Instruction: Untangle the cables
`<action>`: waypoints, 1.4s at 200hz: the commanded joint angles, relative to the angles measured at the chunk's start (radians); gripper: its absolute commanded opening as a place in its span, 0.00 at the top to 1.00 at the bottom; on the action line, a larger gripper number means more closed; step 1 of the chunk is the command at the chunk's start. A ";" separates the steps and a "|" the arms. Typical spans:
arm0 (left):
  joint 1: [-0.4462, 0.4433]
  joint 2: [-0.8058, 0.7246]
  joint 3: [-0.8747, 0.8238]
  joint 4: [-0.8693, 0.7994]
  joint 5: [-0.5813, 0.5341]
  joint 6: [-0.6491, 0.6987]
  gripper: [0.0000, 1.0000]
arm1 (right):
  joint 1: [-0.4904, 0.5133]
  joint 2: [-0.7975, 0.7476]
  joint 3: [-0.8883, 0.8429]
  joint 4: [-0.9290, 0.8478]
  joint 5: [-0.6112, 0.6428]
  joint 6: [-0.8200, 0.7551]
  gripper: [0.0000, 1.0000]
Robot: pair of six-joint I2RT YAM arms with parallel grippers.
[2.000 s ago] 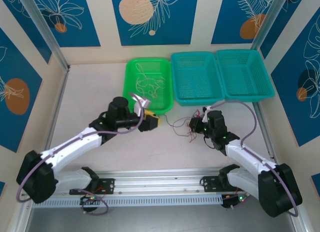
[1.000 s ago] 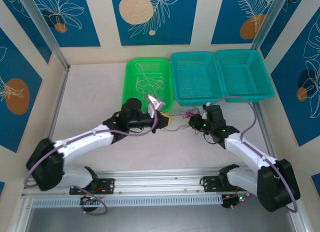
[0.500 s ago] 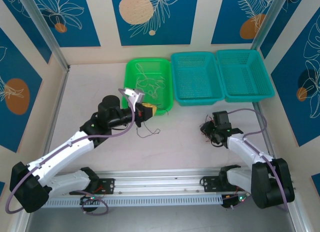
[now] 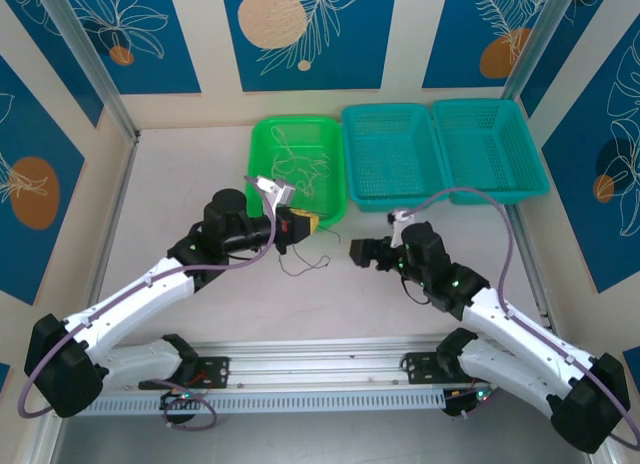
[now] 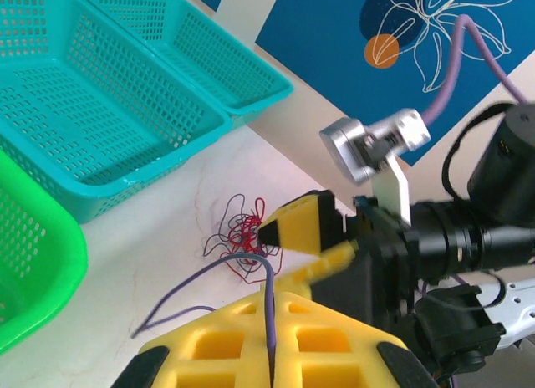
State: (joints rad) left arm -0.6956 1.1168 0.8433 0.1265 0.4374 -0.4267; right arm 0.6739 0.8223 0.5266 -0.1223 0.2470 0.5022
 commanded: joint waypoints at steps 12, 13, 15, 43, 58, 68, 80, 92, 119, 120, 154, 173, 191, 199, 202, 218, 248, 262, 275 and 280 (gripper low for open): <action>0.004 0.008 0.051 0.012 0.024 -0.012 1.00 | 0.108 0.042 -0.176 0.447 -0.180 -0.328 0.08; 0.003 0.008 0.051 0.011 0.025 -0.011 1.00 | 0.110 0.045 -0.180 0.457 -0.183 -0.331 0.08; 0.004 0.008 0.052 0.010 0.028 -0.012 1.00 | 0.113 0.052 -0.186 0.476 -0.190 -0.339 0.08; 0.002 0.017 0.047 0.043 0.079 -0.037 1.00 | 0.140 0.212 -0.154 0.566 -0.232 -0.438 0.10; -0.003 0.021 0.043 0.073 0.104 -0.052 1.00 | 0.160 0.310 -0.120 0.641 -0.200 -0.459 0.13; -0.004 0.022 0.043 0.084 0.109 -0.060 1.00 | 0.163 0.371 -0.107 0.720 -0.177 -0.461 0.17; -0.004 0.020 0.049 0.083 0.111 -0.065 1.00 | 0.162 0.431 -0.076 0.763 -0.173 -0.461 0.30; -0.004 0.010 0.054 0.063 0.083 -0.062 1.00 | 0.161 0.468 -0.043 0.756 -0.189 -0.453 0.52; -0.003 -0.023 0.066 -0.051 -0.057 -0.019 1.00 | 0.143 0.452 0.001 0.641 -0.229 -0.355 1.00; -0.003 -0.025 0.065 -0.055 -0.063 -0.019 0.99 | 0.143 0.449 0.000 0.638 -0.231 -0.351 1.00; -0.001 -0.057 0.037 -0.123 -0.247 0.000 0.52 | 0.130 0.267 0.001 0.497 -0.265 -0.270 1.00; -0.001 -0.086 -0.002 -0.061 -0.247 0.001 0.28 | 0.094 0.184 0.074 0.354 -0.246 -0.201 1.00; -0.001 -0.131 -0.055 0.046 -0.217 0.004 0.09 | 0.032 0.147 0.169 0.247 -0.236 -0.138 1.00; 0.000 -0.151 -0.078 0.101 -0.193 0.013 0.05 | 0.000 0.143 0.219 0.209 -0.244 -0.126 1.00; 0.000 -0.161 -0.086 0.120 -0.182 0.017 0.03 | -0.012 0.143 0.239 0.199 -0.249 -0.123 1.00; -0.001 -0.204 -0.124 0.221 -0.107 0.037 0.00 | -0.072 0.158 0.349 0.139 -0.253 -0.117 1.00; -0.008 -0.241 -0.140 0.236 -0.031 0.083 0.00 | -0.209 0.230 0.565 0.075 -0.226 -0.104 1.00; -0.011 -0.249 -0.149 0.236 -0.012 0.090 0.00 | -0.276 0.276 0.667 0.047 -0.212 -0.107 1.00; -0.015 -0.254 -0.156 0.228 0.004 0.096 0.00 | -0.339 0.325 0.757 0.027 -0.193 -0.110 1.00; -0.016 -0.255 -0.158 0.223 0.006 0.098 0.00 | -0.364 0.346 0.789 0.019 -0.189 -0.108 1.00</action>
State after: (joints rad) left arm -0.7017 0.8761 0.7052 0.3119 0.3763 -0.3695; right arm 0.3985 1.0977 1.1862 -0.0223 0.0154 0.3752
